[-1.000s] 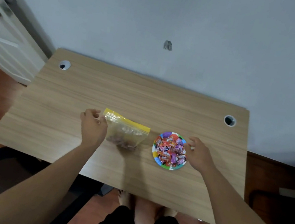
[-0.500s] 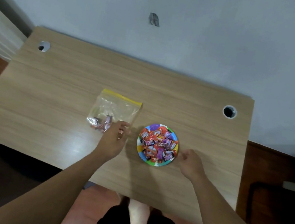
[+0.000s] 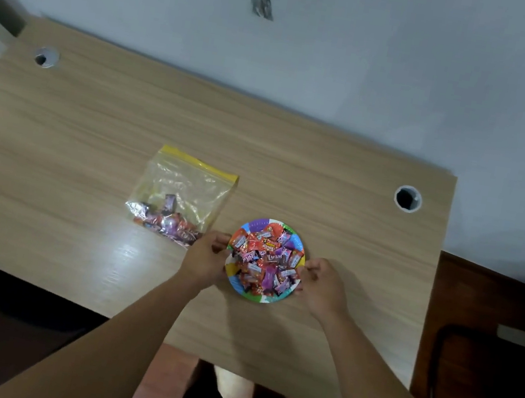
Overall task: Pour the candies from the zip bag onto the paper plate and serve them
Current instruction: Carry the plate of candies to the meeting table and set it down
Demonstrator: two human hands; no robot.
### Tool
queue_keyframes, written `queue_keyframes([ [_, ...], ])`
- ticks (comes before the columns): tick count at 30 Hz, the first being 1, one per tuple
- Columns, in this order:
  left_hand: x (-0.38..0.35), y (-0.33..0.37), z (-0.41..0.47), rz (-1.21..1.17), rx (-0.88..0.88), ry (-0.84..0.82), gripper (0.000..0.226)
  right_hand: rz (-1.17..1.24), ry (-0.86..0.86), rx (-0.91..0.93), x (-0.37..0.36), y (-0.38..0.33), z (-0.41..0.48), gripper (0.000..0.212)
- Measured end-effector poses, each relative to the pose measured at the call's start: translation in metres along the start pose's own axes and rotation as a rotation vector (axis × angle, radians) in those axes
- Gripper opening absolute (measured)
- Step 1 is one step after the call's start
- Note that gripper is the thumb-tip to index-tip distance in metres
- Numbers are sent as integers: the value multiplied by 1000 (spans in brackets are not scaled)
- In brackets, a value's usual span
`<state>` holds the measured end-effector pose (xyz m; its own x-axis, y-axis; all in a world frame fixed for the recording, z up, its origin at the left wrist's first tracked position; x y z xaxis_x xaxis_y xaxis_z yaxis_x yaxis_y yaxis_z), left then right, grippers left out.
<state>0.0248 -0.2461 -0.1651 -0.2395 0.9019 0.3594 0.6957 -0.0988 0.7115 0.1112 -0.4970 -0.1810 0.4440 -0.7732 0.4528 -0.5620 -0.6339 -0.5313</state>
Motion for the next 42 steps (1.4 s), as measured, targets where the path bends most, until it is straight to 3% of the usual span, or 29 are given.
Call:
queue_keyframes([
  [5,6,25,-7,75,-11,0,22,81,-8,7,9,-13,-14,22],
  [8,14,40,-9,-17,5,-39,20,110,27,25,18,-22,-27,17],
  [12,24,72,-18,-91,-45,-123,19,142,87,57,30,-32,-45,5],
  [15,31,94,-23,-94,-113,-177,18,191,149,94,39,-31,-53,21],
  [19,33,120,-22,-75,-174,-243,15,272,241,131,55,-48,-88,3],
  [23,24,154,-34,-38,-234,-347,21,364,344,116,78,-48,-122,9],
  [31,-14,199,-88,1,-319,-528,22,424,499,98,127,-15,-187,21],
  [42,-90,185,-215,62,-374,-726,19,557,678,18,167,97,-296,11],
])
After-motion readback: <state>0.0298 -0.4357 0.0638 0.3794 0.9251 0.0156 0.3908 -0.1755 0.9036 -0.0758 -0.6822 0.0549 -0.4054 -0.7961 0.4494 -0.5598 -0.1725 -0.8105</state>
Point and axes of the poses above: each hand's wrist, its own z-axis towards the middle knuckle, its own x-axis out of the back of the hand, y = z × x, the point moved 3 cm from there along z, towards the middle knuckle, and after that the axes turned 5 degrees about -x, right-handed, at the moved point
